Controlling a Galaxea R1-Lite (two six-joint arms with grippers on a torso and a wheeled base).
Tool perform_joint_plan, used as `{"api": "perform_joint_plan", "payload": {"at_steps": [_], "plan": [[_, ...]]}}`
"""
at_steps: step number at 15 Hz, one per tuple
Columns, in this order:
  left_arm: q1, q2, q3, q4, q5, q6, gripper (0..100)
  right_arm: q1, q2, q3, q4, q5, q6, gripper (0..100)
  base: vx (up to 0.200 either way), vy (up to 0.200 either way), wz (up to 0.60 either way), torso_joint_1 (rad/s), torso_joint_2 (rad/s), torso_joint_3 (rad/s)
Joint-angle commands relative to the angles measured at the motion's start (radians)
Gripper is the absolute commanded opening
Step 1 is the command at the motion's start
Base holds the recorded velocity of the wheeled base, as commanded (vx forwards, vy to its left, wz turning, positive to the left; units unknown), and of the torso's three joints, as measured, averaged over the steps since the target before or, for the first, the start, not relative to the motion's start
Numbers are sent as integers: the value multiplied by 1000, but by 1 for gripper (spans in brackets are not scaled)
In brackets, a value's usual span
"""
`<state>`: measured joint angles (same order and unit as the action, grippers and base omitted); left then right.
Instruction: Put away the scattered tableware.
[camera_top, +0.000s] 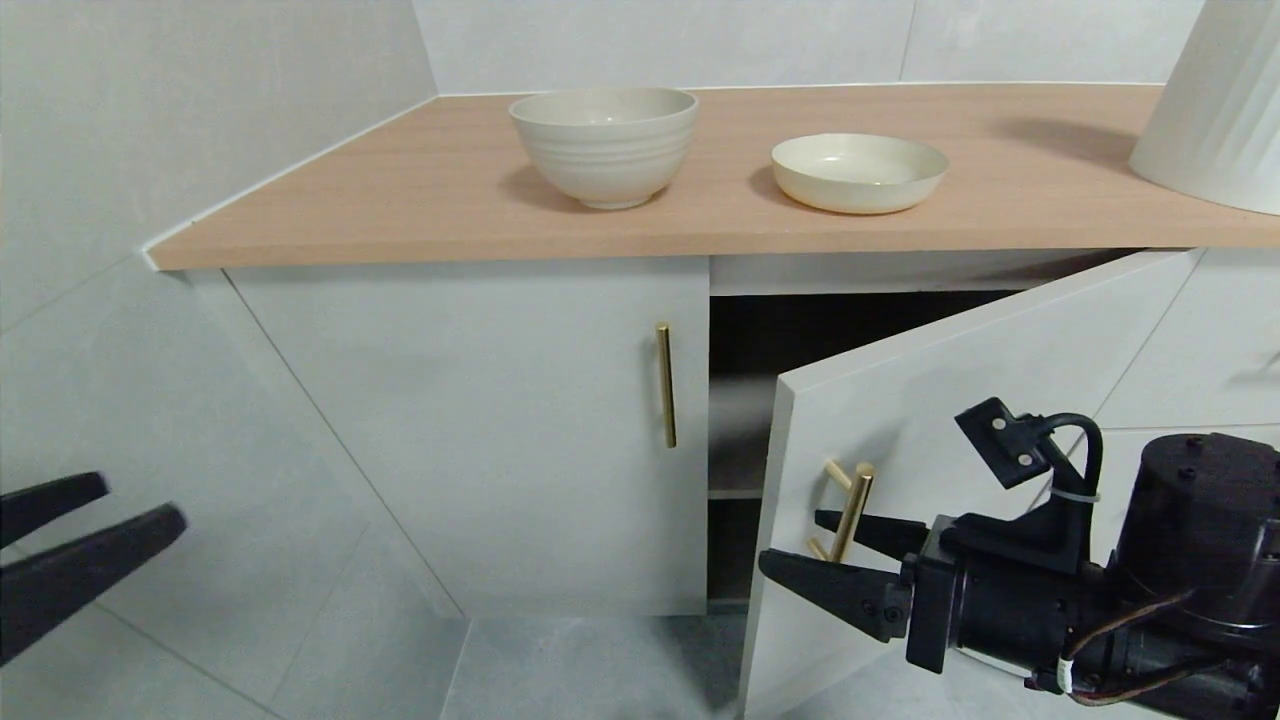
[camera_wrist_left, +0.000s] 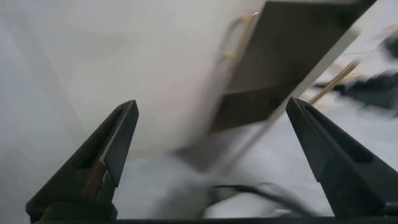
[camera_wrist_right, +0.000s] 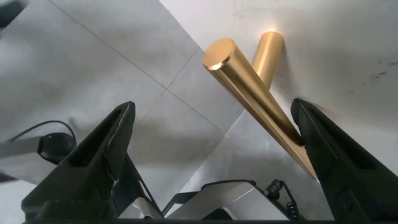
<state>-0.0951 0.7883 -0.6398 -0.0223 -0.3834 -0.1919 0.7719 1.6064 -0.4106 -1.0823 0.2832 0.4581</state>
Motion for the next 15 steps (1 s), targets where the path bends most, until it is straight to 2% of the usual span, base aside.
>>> {"api": "perform_joint_plan", "payload": {"at_steps": [1, 2, 3, 4, 5, 7, 8, 9, 11, 12, 13, 15], "plan": [[-239, 362, 2, -163, -14, -178, 100, 0, -8, 10, 1, -2, -6, 100, 0, 0, 0, 0, 0, 0], [-268, 430, 0, -242, -9, -201, 100, 0, -22, 13, 4, -2, -16, 100, 0, 0, 0, 0, 0, 0], [-275, 497, -14, -324, -8, -212, 100, 0, -23, 16, 4, -2, -24, 100, 0, 0, 0, 0, 0, 0], [-284, 551, -29, -393, -8, -212, 100, 0, -23, 16, 4, -2, -30, 100, 0, 0, 0, 0, 0, 0], [-321, 620, -43, -464, -3, -210, 100, 0, -19, 18, 4, -2, -33, 100, 0, 0, 0, 0, 0, 0], [-380, 690, -60, -511, 34, -201, 100, -2, -16, 18, 4, -4, -35, 100, 0, 0, 0, 0, 0, 0], [-436, 732, -97, -534, 86, -199, 100, -2, -16, 19, 4, -4, -35, 100, 0, 0, 0, 0, 0, 0], [-465, 755, -107, -547, 113, -189, 100, -2, -16, 19, 4, -4, -35, 100, 0, 0, 0, 0, 0, 0], [-503, 804, -95, -553, 129, -139, 100, -2, -3, 21, 4, -4, -35, 100, 0, 0, 0, 0, 0, 0], [-514, 824, -92, -554, 141, -136, 100, -2, 3, 19, 4, -4, -36, 100, 0, 0, 0, 0, 0, 0], [-528, 856, -95, -556, 155, -139, 0, -2, 10, 21, 4, -4, -39, 100, 0, 0, 0, 0, 0, 0], [-537, 901, -97, -633, 156, -141, 0, -2, 10, 26, 2, -4, -39, 100, 0, 0, 0, 0, 0, 0]]}}
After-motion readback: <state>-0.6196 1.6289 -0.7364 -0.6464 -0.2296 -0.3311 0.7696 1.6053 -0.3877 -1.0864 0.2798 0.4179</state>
